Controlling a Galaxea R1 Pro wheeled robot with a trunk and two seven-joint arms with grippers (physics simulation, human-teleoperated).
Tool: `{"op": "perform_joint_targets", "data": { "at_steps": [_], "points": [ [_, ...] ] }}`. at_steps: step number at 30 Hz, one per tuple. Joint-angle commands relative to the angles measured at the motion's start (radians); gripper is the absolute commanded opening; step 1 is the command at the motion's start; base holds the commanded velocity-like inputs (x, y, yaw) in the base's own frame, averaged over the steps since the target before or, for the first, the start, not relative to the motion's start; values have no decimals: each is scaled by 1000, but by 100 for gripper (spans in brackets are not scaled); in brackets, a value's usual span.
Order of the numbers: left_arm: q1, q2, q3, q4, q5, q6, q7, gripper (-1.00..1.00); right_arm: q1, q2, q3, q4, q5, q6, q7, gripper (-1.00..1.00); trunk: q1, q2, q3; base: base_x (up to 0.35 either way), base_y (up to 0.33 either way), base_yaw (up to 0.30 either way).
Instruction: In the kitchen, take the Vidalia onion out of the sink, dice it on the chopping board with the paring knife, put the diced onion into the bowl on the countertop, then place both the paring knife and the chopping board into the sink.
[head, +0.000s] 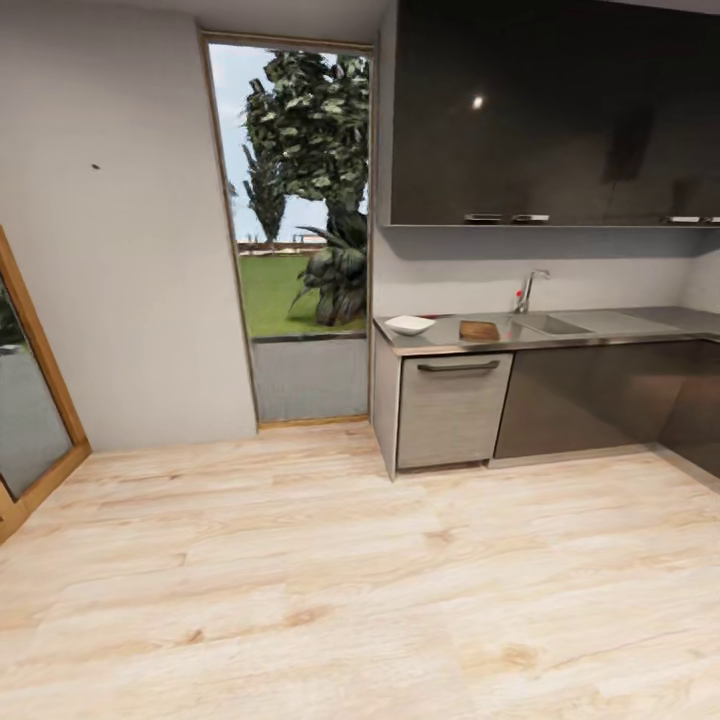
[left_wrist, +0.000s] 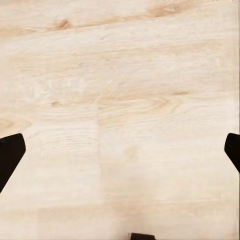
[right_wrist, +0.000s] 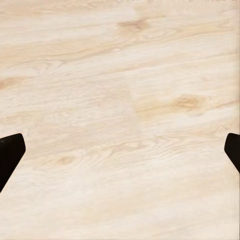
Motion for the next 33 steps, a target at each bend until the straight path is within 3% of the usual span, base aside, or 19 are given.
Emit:
{"op": "perform_joint_targets", "data": {
  "at_steps": [1,33],
  "points": [
    [0,0,0,-2,1,-1,2,100,0,0,1,0,0,-2,-4,100,0,0,-1,87,-330,68],
    [0,-1,0,-1,1,-1,3,100,-1,2,2,0,-3,-2,-4,100,0,0,-1,112,-329,71]
  ]
}}
